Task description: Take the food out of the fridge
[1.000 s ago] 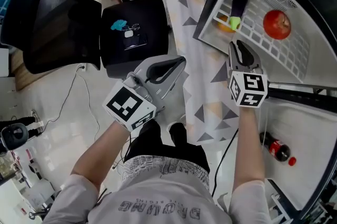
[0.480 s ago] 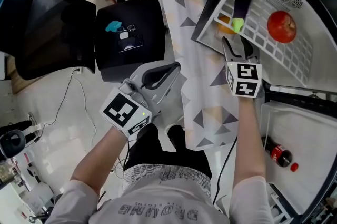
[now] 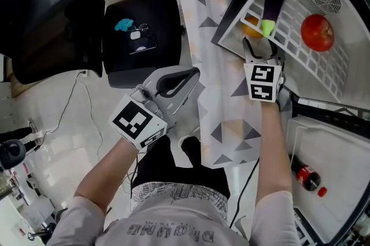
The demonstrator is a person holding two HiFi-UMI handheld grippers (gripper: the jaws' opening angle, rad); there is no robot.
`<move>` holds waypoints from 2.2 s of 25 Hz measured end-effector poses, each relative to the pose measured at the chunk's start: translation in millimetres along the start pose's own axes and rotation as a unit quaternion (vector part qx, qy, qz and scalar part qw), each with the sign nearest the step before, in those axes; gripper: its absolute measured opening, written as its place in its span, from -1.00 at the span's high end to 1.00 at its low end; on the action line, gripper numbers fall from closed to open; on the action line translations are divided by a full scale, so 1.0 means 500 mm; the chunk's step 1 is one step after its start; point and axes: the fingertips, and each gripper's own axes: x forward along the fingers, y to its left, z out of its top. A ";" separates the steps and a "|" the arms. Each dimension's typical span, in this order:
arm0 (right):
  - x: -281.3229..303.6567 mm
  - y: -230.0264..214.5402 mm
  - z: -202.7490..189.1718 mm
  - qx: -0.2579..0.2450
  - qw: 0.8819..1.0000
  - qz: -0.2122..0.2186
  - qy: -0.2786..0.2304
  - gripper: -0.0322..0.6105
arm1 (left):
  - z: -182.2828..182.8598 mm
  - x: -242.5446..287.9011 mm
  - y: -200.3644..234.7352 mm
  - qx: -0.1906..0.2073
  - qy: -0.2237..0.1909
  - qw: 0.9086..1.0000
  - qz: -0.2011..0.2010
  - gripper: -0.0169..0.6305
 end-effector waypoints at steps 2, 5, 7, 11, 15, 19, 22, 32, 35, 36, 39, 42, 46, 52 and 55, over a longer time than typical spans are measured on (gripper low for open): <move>0.012 -0.002 -0.006 -0.016 1.000 -0.008 0.004 0.06 | -0.006 0.002 0.002 -0.002 0.001 1.000 0.002 0.93; 0.023 -0.007 -0.003 -0.044 0.999 -0.024 0.003 0.04 | -0.017 0.003 0.006 -0.006 0.001 1.000 0.005 0.93; 0.031 -0.005 0.000 -0.063 0.998 -0.028 0.002 0.03 | -0.023 0.006 0.010 -0.009 0.002 1.000 0.008 0.93; 0.047 -0.003 -0.003 -0.091 0.995 -0.030 0.014 0.03 | -0.030 0.014 0.012 -0.012 0.003 1.000 0.010 0.93; 0.063 -0.019 -0.020 -0.097 0.994 -0.042 0.030 0.03 | -0.031 0.020 0.016 -0.013 0.002 1.000 0.010 0.93; 0.071 -0.033 -0.024 -0.109 0.992 -0.054 0.032 0.03 | -0.029 0.022 0.022 -0.014 0.001 1.000 0.012 0.93; 0.073 -0.033 -0.019 -0.112 0.991 -0.060 0.033 0.03 | -0.028 0.021 0.026 -0.014 0.003 1.000 0.012 0.93; 0.038 -0.009 -0.007 -0.093 0.994 -0.056 0.033 0.04 | -0.011 0.005 0.035 -0.011 0.007 1.000 0.005 0.93; 0.016 0.002 -0.003 -0.087 0.994 -0.054 0.034 0.04 | -0.004 -0.001 0.031 -0.011 0.006 1.000 0.000 0.93; 0.007 0.006 -0.001 -0.086 0.994 -0.053 0.034 0.04 | -0.002 -0.003 0.029 -0.011 0.006 1.000 -0.003 0.93; -0.020 0.019 0.005 -0.072 0.996 -0.050 0.036 0.04 | 0.005 -0.011 0.021 -0.012 0.008 1.000 -0.013 0.93; -0.050 0.025 0.012 -0.052 0.997 -0.048 0.038 0.04 | 0.012 -0.017 0.010 -0.010 0.011 1.000 -0.026 0.93; -0.099 0.031 0.028 -0.034 0.998 -0.049 0.035 0.04 | 0.025 -0.027 -0.006 -0.005 0.013 0.999 -0.042 0.93; -0.166 0.034 0.060 -0.012 0.998 -0.059 0.026 0.04 | 0.053 -0.046 -0.022 0.005 0.010 0.998 -0.061 0.93; -0.197 0.037 0.078 -0.007 0.998 -0.066 0.021 0.04 | 0.066 -0.056 -0.029 0.009 0.008 0.998 -0.068 0.93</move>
